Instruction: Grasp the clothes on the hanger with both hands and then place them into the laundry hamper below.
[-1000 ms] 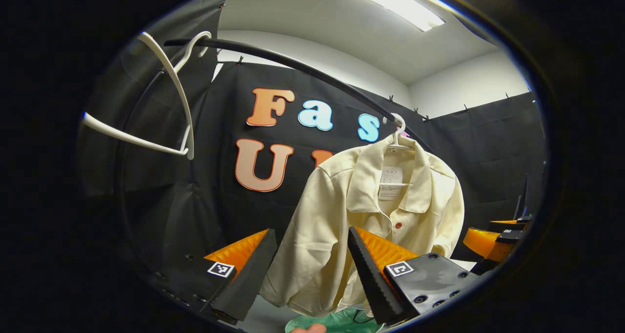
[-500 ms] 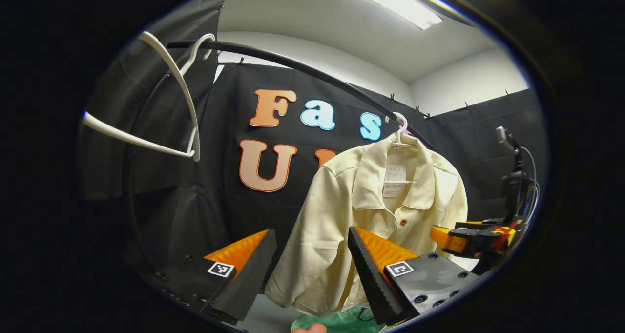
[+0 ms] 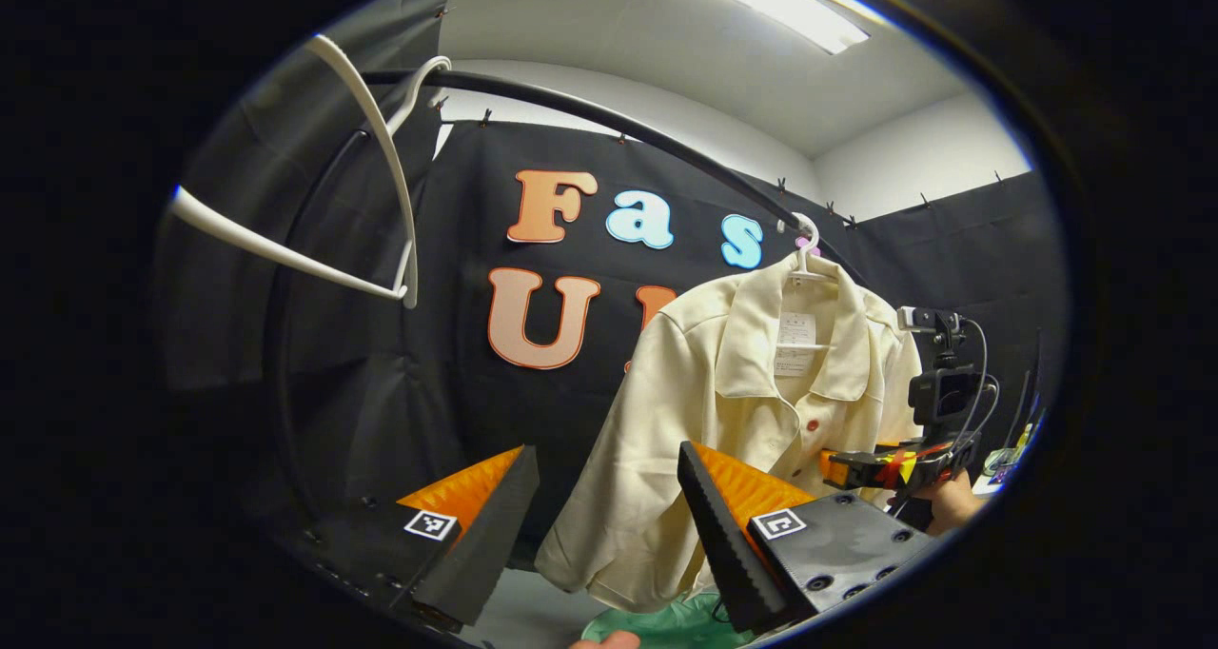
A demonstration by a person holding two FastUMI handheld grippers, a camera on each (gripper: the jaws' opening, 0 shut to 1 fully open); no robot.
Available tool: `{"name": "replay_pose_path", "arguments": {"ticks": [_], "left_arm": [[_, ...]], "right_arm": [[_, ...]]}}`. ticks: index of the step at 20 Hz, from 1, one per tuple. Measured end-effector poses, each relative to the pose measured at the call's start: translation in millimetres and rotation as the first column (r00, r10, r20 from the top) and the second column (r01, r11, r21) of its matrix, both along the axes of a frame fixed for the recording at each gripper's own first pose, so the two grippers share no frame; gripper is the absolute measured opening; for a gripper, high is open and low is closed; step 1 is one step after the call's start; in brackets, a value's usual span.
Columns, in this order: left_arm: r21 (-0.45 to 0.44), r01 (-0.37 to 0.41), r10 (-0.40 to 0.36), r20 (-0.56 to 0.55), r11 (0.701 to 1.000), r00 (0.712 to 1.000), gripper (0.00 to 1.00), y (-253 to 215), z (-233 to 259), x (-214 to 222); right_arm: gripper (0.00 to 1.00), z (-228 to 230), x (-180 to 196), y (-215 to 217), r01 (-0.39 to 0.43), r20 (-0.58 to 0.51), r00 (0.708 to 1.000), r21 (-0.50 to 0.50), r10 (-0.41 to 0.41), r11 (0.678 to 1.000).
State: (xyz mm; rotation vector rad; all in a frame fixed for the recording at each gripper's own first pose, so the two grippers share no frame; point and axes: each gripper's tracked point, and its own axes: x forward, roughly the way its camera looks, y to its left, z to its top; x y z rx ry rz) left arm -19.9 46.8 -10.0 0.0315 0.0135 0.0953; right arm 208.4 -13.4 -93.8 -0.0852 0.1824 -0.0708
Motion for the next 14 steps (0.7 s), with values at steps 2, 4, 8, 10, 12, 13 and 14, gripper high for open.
{"name": "replay_pose_path", "arguments": {"ticks": [2, 4, 8, 10, 12, 13, 14], "left_arm": [[-0.005, 0.013, -0.013, 0.0, 1.0, 1.0, 0.96, -4.7, -1.1, 2.7], [-0.018, 0.039, -0.04, -0.005, 0.999, 0.999, 0.97, -10.5, -4.9, 8.5], [-0.05, 0.121, -0.122, -0.017, 0.991, 0.992, 0.97, -38.1, -16.2, 26.7], [-0.073, 0.173, -0.175, -0.032, 0.982, 0.984, 0.97, -58.6, -27.9, 38.5], [-0.109, 0.227, -0.234, -0.05, 0.968, 0.971, 0.97, -84.9, -42.2, 53.0], [-0.127, 0.249, -0.258, -0.059, 0.96, 0.964, 0.97, -97.8, -49.4, 60.1], [-0.142, 0.258, -0.269, -0.066, 0.956, 0.961, 0.97, -107.7, -58.1, 69.1]], "right_arm": [[0.55, 6.5, -4.0, -6.1, 0.004, 0.013, 1.0, -0.033, -0.004, 0.999], [0.38, 19.1, -10.0, -6.9, -0.006, 0.038, 0.999, -0.062, 0.009, 0.998], [0.12, 56.0, -28.2, -5.0, -0.042, 0.119, 0.991, -0.14, 0.059, 0.989], [0.01, 64.6, -37.8, -3.3, -0.056, 0.13, 0.989, -0.147, 0.076, 0.988], [0.0, 67.1, -48.5, -0.8, -0.076, 0.114, 0.989, -0.123, 0.09, 0.989], [0.0, 70.0, -53.0, -2.5, -0.078, 0.114, 0.989, -0.113, 0.091, 0.99], [0.0, 72.8, -56.1, -4.6, -0.08, 0.119, 0.989, -0.107, 0.092, 0.991]]}}
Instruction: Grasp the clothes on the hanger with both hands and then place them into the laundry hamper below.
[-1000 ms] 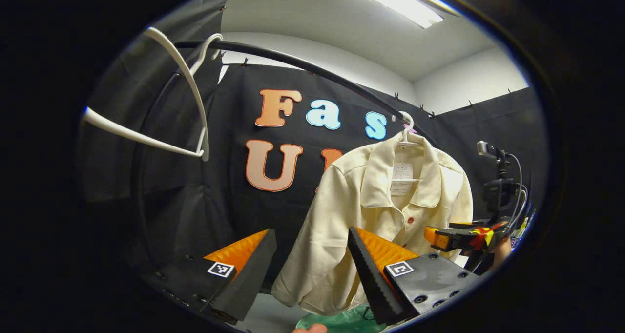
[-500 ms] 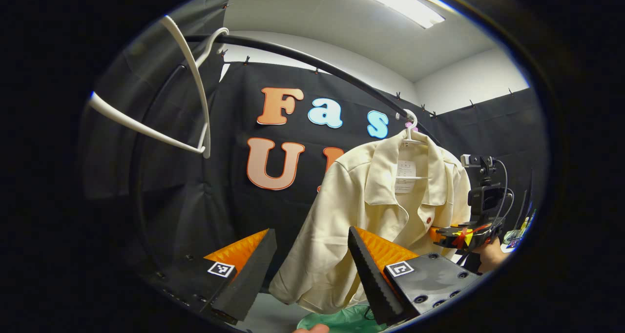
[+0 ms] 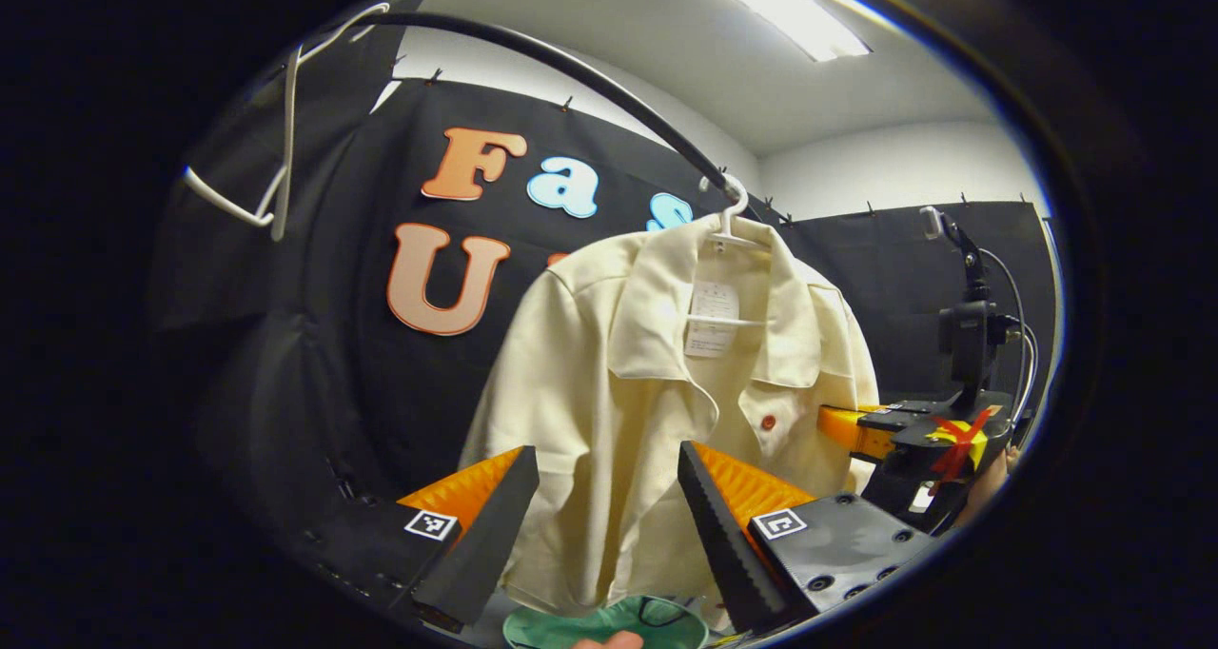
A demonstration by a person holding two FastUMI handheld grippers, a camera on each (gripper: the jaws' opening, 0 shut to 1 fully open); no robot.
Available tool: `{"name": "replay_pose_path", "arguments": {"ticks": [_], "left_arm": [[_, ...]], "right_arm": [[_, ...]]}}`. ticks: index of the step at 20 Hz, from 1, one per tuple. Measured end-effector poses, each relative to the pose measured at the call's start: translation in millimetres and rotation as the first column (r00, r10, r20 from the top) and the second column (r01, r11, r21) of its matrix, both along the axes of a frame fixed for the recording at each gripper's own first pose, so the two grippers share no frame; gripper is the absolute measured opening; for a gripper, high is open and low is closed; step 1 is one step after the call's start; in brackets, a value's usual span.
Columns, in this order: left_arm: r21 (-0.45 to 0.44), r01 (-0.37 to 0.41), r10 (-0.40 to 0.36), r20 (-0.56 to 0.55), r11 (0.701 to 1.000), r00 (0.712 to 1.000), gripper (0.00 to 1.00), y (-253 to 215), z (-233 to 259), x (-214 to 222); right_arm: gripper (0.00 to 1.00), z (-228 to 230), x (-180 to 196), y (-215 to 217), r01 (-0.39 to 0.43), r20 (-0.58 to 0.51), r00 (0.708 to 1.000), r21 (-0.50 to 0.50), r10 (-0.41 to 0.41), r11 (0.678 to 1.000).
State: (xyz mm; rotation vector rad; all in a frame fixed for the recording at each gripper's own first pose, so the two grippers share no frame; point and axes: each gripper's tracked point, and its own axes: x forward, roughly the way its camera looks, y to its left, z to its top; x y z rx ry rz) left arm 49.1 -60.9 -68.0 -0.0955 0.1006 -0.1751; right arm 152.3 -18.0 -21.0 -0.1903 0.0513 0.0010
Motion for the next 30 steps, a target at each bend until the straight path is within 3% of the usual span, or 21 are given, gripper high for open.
{"name": "replay_pose_path", "arguments": {"ticks": [3, 7, 8, 10, 14, 18, 19, 20, 23, 24, 25, 27, 30], "left_arm": [[0.011, -0.044, 0.044, -0.015, 0.999, 0.999, 0.97, -13.0, -27.0, 27.6], [0.104, -0.06, 0.058, 0.018, 0.993, 0.998, 1.0, -41.0, -51.7, 75.2], [0.137, -0.072, 0.067, 0.041, 0.988, 0.997, 0.97, -41.9, -55.1, 87.1], [0.229, -0.136, 0.123, 0.07, 0.964, 0.99, 0.98, -29.4, -60.9, 108.9], [0.291, -0.236, 0.214, 0.105, 0.927, 0.971, 0.97, -6.8, -58.9, 123.6], [0.295, -0.207, 0.187, 0.095, 0.933, 0.978, 0.95, 13.1, -52.8, 119.9], [0.3, -0.199, 0.175, 0.104, 0.933, 0.979, 0.76, 17.3, -48.1, 118.4], [0.314, -0.183, 0.156, 0.109, 0.932, 0.982, 0.71, 18.0, -44.1, 118.2], [0.386, -0.161, 0.112, 0.145, 0.908, 0.983, 0.3, 26.7, -28.6, 110.4], [0.394, -0.157, 0.103, 0.156, 0.905, 0.982, 0.2, 29.1, -22.5, 108.1], [0.402, -0.157, 0.098, 0.164, 0.902, 0.982, 0.15, 32.4, -16.3, 105.0], [0.439, -0.209, 0.132, 0.2, 0.874, 0.971, 0.17, 47.2, 1.7, 98.5], [0.509, -0.322, 0.157, 0.341, 0.798, 0.927, 0.12, 66.8, 42.8, 89.3]], "right_arm": [[0.0, 6.4, -9.1, -4.8, -0.001, 0.003, 1.0, 0.012, 0.001, 1.0], [0.0, 5.8, -15.5, -5.7, -0.007, -0.005, 1.0, 0.01, 0.007, 1.0], [0.0, 5.3, -17.3, -6.4, -0.005, -0.007, 1.0, 0.009, 0.005, 1.0], [0.0, 5.7, -19.6, -5.2, -0.009, -0.005, 1.0, 0.012, 0.009, 1.0], [0.0, 6.9, -21.9, -6.9, -0.02, -0.002, 1.0, 0.016, 0.02, 1.0], [0.0, 4.3, -23.3, -4.5, -0.03, -0.005, 1.0, 0.015, 0.03, 0.999], [0.0, 4.1, -22.9, -2.6, -0.033, -0.006, 0.999, 0.014, 0.033, 0.999], [0.0, 3.3, -22.8, -1.2, -0.036, -0.007, 0.999, 0.013, 0.036, 0.999], [0.0, 5.9, -32.1, -2.1, -0.042, 0.0, 0.999, 0.011, 0.042, 0.999], [0.0, 7.7, -34.4, -2.4, -0.04, 0.005, 0.999, 0.01, 0.04, 0.999], [0.0, 10.7, -38.0, -3.4, -0.04, 0.015, 0.999, 0.01, 0.039, 0.999], [0.0, 18.2, -45.3, -7.7, -0.028, 0.044, 0.999, 0.007, 0.027, 1.0], [0.0, 42.3, -57.2, -19.4, 0.0, 0.122, 0.993, 0.012, -0.002, 1.0]]}}
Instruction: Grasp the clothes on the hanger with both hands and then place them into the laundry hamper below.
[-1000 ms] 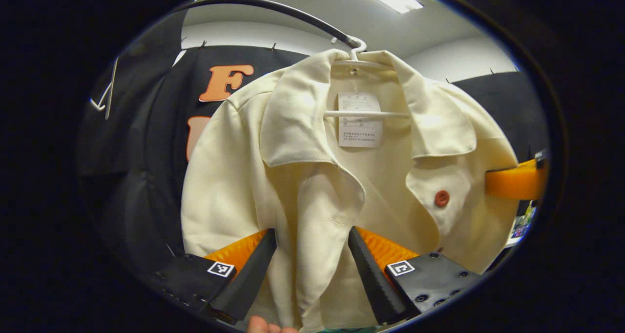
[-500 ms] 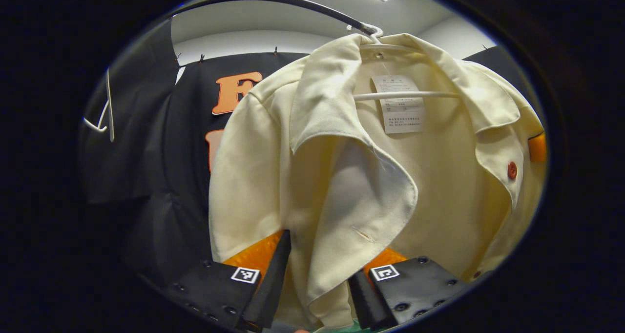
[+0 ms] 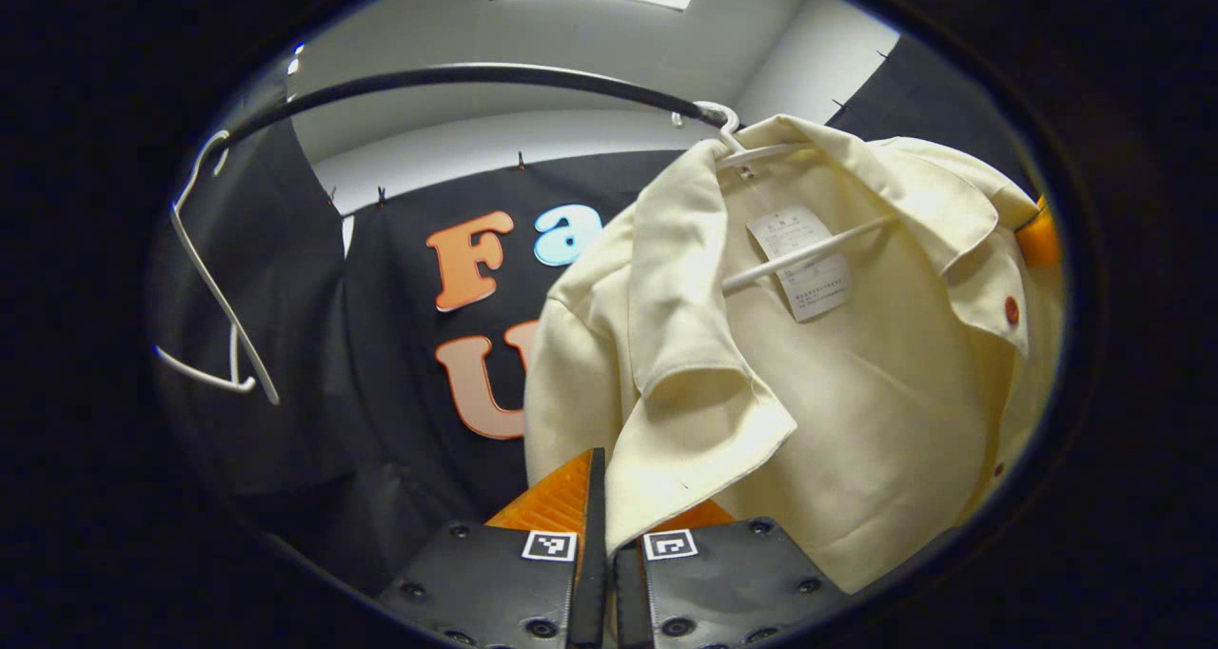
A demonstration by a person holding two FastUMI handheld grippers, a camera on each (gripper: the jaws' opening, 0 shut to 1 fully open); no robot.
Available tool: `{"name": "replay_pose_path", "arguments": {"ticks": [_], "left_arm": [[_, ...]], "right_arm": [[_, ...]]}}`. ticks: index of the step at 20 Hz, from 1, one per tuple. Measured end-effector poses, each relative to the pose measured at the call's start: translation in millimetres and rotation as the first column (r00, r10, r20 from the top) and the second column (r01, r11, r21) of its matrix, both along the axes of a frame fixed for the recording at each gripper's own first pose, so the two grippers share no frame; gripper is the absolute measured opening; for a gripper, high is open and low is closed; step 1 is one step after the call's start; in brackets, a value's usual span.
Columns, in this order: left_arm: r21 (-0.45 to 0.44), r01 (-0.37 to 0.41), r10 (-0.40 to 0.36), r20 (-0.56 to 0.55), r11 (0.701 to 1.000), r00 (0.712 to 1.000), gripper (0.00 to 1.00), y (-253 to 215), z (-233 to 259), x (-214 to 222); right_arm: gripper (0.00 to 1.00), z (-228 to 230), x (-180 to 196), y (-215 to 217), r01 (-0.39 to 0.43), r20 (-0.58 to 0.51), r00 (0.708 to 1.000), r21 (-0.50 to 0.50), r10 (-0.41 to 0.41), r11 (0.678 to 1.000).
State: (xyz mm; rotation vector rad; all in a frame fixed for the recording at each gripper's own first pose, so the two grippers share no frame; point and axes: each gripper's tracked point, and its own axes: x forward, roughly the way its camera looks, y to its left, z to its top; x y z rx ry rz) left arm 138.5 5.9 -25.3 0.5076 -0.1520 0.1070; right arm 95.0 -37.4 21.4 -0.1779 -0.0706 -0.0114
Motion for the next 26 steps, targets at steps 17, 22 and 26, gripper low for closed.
{"name": "replay_pose_path", "arguments": {"ticks": [17, 22, 26], "left_arm": [[0.155, -0.23, 0.189, 0.242, 0.961, 0.952, 0.11, 64.0, 104.9, 53.9], [0.16, -0.217, 0.174, 0.245, 0.963, 0.954, 0.11, 63.8, 105.9, 83.7], [0.159, -0.215, 0.175, 0.23, 0.964, 0.957, 0.11, 63.5, 104.0, 93.1]], "right_arm": [[0.0, 181.5, 7.9, -114.7, 0.206, 0.304, 0.932, -0.005, -0.195, 0.978], [0.0, 227.5, 67.0, -128.2, 0.188, 0.344, 0.925, -0.047, -0.161, 0.981], [0.0, 209.0, 119.4, -137.5, 0.172, 0.282, 0.949, -0.082, -0.143, 0.982]]}}
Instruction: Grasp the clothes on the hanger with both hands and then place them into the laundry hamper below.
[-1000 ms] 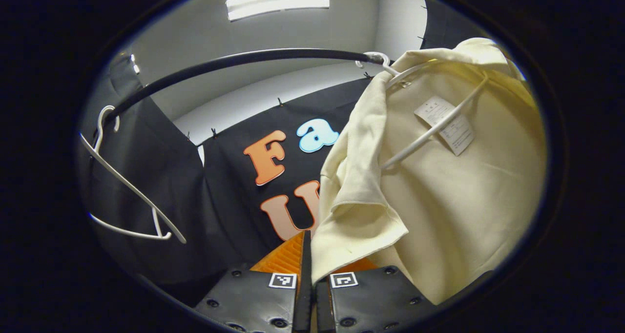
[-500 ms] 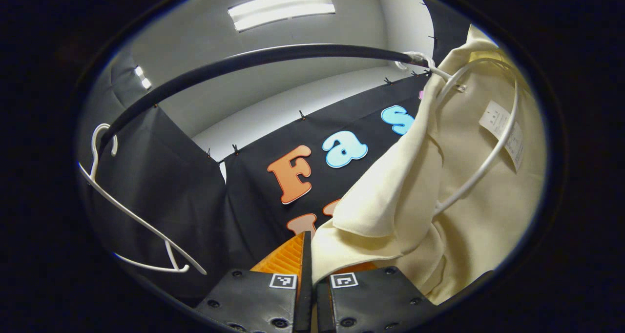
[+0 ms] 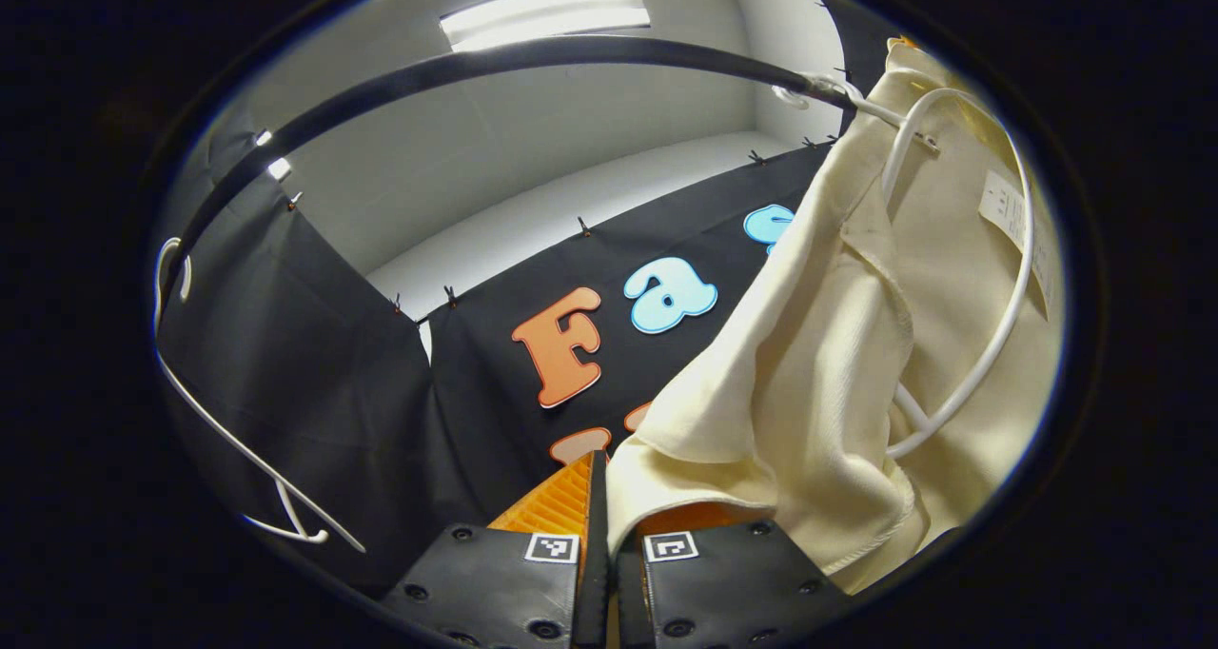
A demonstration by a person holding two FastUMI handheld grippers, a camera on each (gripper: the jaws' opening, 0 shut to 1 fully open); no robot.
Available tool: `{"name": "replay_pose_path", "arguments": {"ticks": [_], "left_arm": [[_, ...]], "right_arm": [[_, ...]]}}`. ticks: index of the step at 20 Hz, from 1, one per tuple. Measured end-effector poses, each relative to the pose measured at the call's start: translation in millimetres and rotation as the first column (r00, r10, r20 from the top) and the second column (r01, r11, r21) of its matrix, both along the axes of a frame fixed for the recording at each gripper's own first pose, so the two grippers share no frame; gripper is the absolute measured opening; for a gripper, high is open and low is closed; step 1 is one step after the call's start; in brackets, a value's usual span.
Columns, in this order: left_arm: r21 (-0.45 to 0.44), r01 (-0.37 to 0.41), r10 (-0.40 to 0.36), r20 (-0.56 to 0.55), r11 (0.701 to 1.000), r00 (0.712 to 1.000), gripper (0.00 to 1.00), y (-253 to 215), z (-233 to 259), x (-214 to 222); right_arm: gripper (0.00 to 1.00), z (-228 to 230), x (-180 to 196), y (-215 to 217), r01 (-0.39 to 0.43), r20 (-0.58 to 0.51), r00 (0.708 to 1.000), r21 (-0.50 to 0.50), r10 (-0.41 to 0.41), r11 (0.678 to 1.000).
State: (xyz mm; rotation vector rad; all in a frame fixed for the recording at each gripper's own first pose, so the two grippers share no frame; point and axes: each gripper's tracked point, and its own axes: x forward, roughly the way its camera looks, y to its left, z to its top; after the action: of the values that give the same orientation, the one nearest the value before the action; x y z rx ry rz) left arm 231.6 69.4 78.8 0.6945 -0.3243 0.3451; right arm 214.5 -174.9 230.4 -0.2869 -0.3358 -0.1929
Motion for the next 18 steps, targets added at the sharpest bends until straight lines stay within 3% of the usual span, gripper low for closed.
{"name": "replay_pose_path", "arguments": {"ticks": [7, 11, 15, 18], "left_arm": [[-0.01, -0.012, 0.011, -0.059, 1.0, 0.998, 0.11, 7.1, -15.1, 23.5], [-0.041, -0.018, 0.014, -0.101, 0.999, 0.995, 0.11, 14.6, -29.0, 31.8], [-0.064, -0.068, 0.059, -0.135, 0.996, 0.989, 0.11, 35.1, -42.8, 44.8], [-0.067, -0.103, 0.093, -0.138, 0.992, 0.986, 0.11, 52.3, -48.3, 37.2]], "right_arm": [[0.0, -79.1, 34.8, -10.5, -0.074, -0.114, 0.99, 0.113, 0.087, 0.991], [0.0, -139.7, 19.7, -5.8, -0.095, -0.17, 0.977, 0.192, 0.128, 0.977], [0.0, -186.1, -9.2, 27.9, -0.114, -0.219, 0.964, 0.168, 0.149, 0.979], [0.0, -196.4, -29.3, 47.4, -0.138, -0.225, 0.958, 0.177, 0.177, 0.974]]}}
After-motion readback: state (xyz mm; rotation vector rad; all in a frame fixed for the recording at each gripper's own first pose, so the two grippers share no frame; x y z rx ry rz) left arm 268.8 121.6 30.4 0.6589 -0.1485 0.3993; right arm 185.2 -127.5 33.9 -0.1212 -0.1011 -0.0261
